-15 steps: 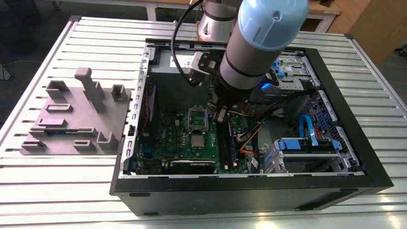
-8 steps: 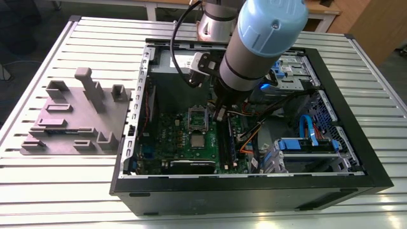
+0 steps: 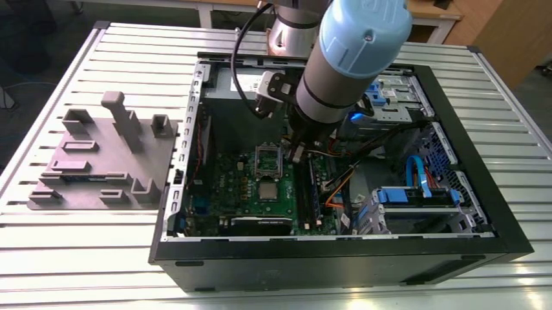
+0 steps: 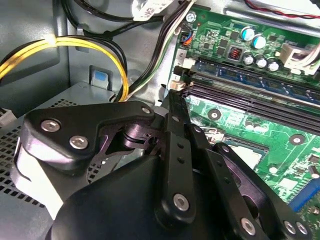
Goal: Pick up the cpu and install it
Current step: 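Close the cpu cover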
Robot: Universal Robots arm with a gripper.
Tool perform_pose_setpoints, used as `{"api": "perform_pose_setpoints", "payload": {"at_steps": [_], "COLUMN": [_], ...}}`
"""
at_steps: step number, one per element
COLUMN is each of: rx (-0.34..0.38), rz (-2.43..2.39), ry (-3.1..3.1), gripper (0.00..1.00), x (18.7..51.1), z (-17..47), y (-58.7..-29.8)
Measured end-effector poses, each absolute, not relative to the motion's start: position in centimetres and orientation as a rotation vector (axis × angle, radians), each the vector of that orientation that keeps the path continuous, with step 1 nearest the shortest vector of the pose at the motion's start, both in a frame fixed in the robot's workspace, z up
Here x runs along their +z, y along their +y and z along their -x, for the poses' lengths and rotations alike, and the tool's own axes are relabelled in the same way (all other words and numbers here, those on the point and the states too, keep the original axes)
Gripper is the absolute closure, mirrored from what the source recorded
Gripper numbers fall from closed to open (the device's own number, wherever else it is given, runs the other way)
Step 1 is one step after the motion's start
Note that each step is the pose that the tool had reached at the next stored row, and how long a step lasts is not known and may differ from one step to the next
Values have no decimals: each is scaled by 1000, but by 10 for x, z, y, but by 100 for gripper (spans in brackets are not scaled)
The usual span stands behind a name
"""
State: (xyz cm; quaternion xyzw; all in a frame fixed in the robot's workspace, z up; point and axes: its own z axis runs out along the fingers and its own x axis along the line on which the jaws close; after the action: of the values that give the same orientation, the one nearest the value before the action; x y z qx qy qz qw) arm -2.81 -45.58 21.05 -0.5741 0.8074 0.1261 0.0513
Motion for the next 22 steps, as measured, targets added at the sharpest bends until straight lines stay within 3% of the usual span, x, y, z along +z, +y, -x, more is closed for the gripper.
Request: {"api": "perform_pose_setpoints", "payload": {"at_steps": [22], "rx": [405], "rz": [1740], "ry": [2445], "gripper": [89], "x": [199], "z": [35], "y": [-448]}}
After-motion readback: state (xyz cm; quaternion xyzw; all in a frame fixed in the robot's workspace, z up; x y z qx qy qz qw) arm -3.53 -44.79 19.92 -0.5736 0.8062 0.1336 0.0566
